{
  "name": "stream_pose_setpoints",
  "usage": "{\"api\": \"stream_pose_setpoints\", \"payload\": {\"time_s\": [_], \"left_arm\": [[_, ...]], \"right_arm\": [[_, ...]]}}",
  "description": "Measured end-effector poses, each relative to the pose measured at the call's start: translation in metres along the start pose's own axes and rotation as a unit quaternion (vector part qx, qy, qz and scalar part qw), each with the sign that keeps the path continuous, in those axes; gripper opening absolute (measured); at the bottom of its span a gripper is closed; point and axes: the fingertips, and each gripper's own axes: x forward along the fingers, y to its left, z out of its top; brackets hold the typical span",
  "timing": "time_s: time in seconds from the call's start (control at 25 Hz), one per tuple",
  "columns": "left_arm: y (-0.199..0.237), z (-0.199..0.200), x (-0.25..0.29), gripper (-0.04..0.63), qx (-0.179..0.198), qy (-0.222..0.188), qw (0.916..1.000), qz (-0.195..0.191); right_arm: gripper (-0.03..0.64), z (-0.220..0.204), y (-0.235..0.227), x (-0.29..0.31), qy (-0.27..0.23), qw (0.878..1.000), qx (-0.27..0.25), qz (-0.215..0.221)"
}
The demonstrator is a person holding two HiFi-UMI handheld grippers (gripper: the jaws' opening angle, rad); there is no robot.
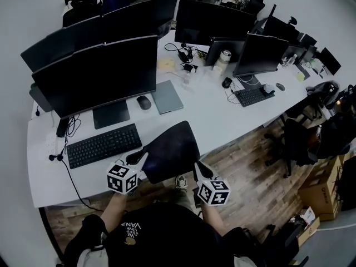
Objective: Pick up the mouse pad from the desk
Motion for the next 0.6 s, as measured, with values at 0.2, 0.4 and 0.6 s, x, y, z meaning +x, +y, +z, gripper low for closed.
{"api": "stream_pose_setpoints", "payload": {"time_s": [0.2, 0.4, 0.6], "left_arm": [[-0.0020, -0.0001, -0.0006, 0.041, 0.000, -0.001, 1.0000, -0.002], [-0.0031, 0.0003, 0.0007, 0.041, -0.002, -0.002, 1.0000, -0.005], [-0.0039, 0.0002, 0.0025, 0.041, -0.001, -0.001, 1.0000, -0.004]], "right_arm": [[0.037, -0.0003, -0.0004, -0.0011, 0.002, 1.000, -0.002, -0.001], [0.037, 0.0008, -0.0006, -0.0018, 0.001, 1.000, -0.002, -0.001], [0.037, 0.0023, -0.0037, -0.0025, -0.001, 1.000, -0.002, -0.003]]}}
